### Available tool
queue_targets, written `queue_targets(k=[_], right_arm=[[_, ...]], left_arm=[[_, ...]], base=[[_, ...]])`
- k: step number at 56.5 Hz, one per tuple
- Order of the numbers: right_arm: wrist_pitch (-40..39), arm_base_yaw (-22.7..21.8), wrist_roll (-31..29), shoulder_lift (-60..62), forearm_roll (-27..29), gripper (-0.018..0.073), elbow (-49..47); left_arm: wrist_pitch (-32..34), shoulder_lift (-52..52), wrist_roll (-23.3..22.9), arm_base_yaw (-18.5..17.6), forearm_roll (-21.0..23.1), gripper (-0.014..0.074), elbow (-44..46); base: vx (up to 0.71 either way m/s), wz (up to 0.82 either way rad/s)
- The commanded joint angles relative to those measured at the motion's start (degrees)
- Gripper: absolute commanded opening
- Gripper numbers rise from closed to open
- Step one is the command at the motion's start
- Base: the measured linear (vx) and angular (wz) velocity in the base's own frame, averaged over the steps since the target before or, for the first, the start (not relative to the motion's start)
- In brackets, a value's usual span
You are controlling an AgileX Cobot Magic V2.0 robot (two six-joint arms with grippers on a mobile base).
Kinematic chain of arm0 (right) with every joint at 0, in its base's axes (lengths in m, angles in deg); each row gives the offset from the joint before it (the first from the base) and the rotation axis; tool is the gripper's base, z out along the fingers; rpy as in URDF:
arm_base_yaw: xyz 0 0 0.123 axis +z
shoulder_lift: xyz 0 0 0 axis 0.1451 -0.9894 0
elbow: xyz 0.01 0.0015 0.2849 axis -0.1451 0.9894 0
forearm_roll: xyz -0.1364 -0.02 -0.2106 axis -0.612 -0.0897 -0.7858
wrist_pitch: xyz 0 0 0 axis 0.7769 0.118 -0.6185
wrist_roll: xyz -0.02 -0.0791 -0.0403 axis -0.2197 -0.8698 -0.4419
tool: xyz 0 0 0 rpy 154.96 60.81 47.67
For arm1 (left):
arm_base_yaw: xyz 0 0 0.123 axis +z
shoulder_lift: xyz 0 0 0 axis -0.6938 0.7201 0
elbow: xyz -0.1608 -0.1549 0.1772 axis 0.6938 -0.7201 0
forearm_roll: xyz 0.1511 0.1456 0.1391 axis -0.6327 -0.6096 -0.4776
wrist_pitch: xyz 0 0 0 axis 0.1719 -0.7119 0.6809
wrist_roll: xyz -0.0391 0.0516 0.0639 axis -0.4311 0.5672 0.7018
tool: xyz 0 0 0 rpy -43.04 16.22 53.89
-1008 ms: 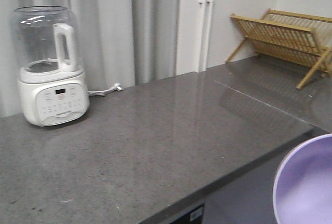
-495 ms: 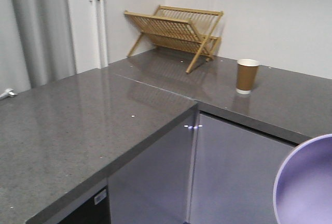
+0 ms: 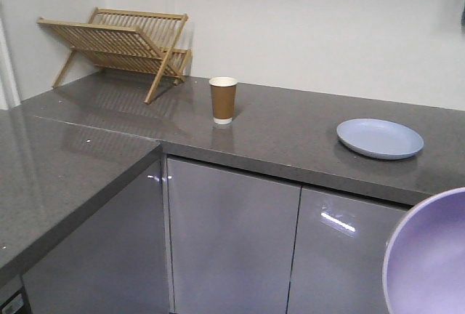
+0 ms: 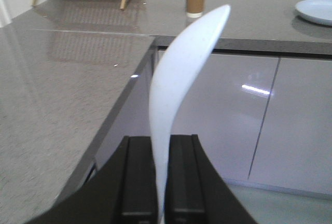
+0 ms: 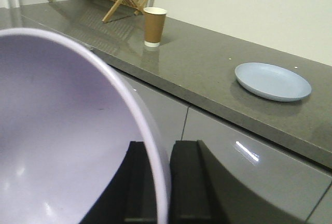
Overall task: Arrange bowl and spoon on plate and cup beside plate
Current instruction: 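Drive the base holding spoon and bowl to the counter with the blue plate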
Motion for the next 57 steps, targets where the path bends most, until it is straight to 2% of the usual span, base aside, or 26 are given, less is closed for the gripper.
queue_targets(k=[1,26,57], right_arm=[[-5.16,-0.03,-0.34,-0.09,0.24,-0.0009,-1.63],[-5.16,-0.03,-0.34,-0.09,0.24,-0.0009,-1.63],[-5.22,-0.03,-0.34,-0.09,0.24,-0.0009,-1.63]], left_arm=[[4.75,0.32,-0.47,0.01,0.96,0.0000,1.31],[4.70,0.32,-0.47,0.01,0.96,0.0000,1.31],[4.70,0.32,-0.47,0.01,0.96,0.0000,1.31]], base=[[0.08,-0.38],[0.16,-0.24],[0.37,0.03]])
